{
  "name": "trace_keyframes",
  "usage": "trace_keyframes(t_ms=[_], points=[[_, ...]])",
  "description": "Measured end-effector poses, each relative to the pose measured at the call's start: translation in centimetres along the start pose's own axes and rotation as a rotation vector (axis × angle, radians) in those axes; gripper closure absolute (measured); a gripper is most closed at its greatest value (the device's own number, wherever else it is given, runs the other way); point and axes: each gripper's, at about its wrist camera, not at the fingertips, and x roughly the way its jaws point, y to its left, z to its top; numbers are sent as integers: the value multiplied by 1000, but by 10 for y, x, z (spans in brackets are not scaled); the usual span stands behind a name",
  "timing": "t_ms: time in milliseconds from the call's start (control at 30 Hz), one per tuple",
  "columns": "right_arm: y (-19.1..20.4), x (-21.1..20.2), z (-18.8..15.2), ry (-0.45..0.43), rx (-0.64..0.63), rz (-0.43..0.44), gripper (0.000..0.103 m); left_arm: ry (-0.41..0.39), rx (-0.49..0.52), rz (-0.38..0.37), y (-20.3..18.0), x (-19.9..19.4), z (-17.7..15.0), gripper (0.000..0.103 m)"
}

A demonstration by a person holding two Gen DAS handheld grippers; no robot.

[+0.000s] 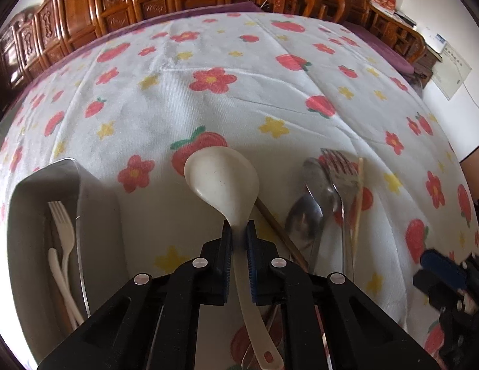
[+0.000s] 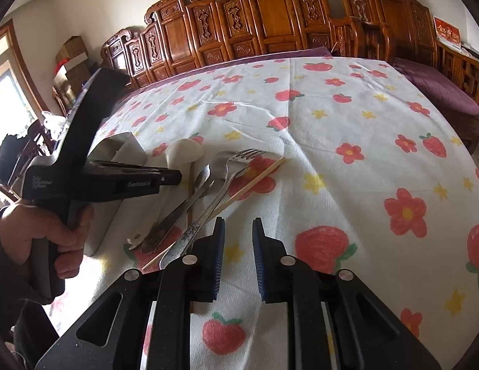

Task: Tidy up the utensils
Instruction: 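Grasp the white plastic ladle with the left tool while the right tool approaches the metal spoons, then grasp the metal fork with the right tool while the left tool holds the ladle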

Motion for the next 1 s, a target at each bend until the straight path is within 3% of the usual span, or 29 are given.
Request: trace_keyframes(t_ms=[500,1000], points=[[16,10,10,2,-6,10,83,-202,34,-127,-2,-107,-45,95],[20,61,40,72,28,1,83,-274,-6,-159,20,-140,-74,95]])
